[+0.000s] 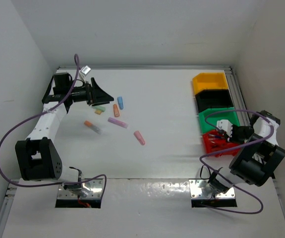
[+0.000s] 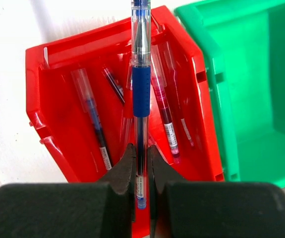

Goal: Sort the stationery into containers
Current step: Place the pen in the storage box, then pick up the pen from the center of the board.

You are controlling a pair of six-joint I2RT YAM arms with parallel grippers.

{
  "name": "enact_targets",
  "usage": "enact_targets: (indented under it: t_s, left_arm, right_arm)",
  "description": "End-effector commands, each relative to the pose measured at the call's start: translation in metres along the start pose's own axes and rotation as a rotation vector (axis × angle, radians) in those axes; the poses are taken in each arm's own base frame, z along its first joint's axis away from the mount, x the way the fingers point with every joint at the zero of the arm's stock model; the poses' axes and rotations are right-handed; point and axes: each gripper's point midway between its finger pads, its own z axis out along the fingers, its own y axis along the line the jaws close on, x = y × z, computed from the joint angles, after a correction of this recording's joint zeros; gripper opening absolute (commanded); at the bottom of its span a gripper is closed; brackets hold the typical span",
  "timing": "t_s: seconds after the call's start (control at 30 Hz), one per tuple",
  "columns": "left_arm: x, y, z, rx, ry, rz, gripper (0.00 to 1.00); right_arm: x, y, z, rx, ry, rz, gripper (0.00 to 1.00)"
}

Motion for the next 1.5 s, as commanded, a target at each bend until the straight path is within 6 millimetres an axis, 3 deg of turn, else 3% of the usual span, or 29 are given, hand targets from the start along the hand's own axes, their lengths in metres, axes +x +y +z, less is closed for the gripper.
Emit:
enact_targets:
  t_s: [0.0,0.2,0.43,0.6,0.77,0.9,1.1,1.3,1.47]
  left_arm:
    - [-0.016,-0.014,-0.005,0.002,-0.032,0.07,1.0]
    - [-0.014,-0.012,-0.006,-0.015,-0.025,0.075,1.0]
    - [-0.034,-0.006,-0.013,-0.114,-0.072,0.163,1.0]
    - [-0.044,-0.004,-0.015,-0.151,-0.083,0.183,1.0]
    - [-0.044,0.0,-0.017,-0.172,-0.075,0.22,1.0]
    - [-0.045,0.002,-0.023,-0.23,-0.048,0.327,1.0]
    - [-0.025,0.025,-0.036,-0.334,0.144,0.664,0.93]
    - [0.001,0.084,-0.058,-0.522,0.306,0.786,0.72]
    - [0.032,0.128,-0.068,-0.524,0.486,0.852,0.7]
  right_arm:
    - [0.005,-0.005,-0.003,0.008,0.013,0.003,0.04]
    - [0.011,0.0,0.001,-0.006,0.035,0.017,0.12]
    - [0.016,-0.001,-0.002,-0.019,0.065,0.053,0.18]
    - [0.021,-0.002,-0.004,-0.01,0.092,0.09,0.28]
    - [0.015,-0.007,-0.011,0.004,0.079,0.122,0.47]
    - [-0.018,-0.018,-0.024,0.053,-0.016,0.156,0.49]
    - [-0.103,-0.05,-0.041,0.123,-0.197,0.225,0.51]
    - [-0.18,-0.056,-0.033,0.105,-0.358,0.523,0.58]
    - [-0.22,-0.051,-0.022,0.089,-0.43,0.624,0.66]
